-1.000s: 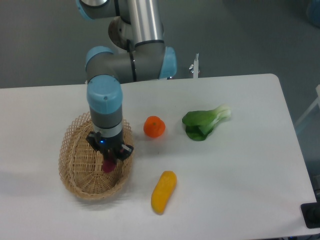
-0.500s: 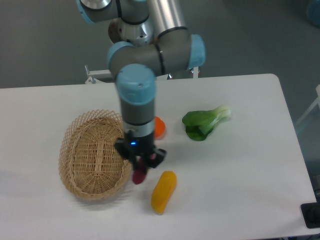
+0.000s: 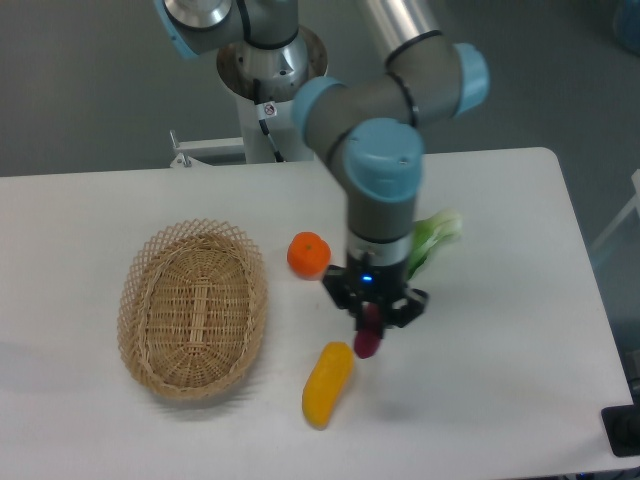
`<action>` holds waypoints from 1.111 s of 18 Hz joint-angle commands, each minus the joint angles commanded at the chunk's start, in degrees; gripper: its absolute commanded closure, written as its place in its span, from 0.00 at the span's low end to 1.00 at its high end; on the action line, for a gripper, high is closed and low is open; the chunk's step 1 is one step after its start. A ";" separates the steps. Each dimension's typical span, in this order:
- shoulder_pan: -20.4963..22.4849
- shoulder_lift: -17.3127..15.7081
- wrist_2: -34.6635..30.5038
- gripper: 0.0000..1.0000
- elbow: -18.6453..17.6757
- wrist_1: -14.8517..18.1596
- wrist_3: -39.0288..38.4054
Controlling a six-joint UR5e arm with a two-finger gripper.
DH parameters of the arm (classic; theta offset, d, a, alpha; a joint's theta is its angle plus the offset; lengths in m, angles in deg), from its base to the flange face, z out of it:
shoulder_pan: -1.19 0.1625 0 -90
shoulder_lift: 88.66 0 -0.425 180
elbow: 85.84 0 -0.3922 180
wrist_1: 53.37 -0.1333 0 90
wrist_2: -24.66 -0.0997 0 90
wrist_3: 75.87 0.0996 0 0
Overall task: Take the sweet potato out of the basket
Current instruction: 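Lift the sweet potato out of the basket and carry it away, then carry the held sweet potato back toward the starting position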
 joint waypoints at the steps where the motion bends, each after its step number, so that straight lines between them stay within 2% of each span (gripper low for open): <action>1: 0.62 0.53 -0.18 1.00 1.41 1.14 2.11; 2: 1.50 0.88 -0.18 1.00 2.55 2.20 4.22; 5: 3.09 1.76 -0.27 1.00 3.18 2.12 8.98; 13: 5.02 5.10 -0.45 1.00 7.57 1.95 14.69; 17: 6.08 5.72 -0.54 1.00 8.19 2.03 17.77; 20: 6.43 5.81 -2.99 1.00 7.93 2.38 19.53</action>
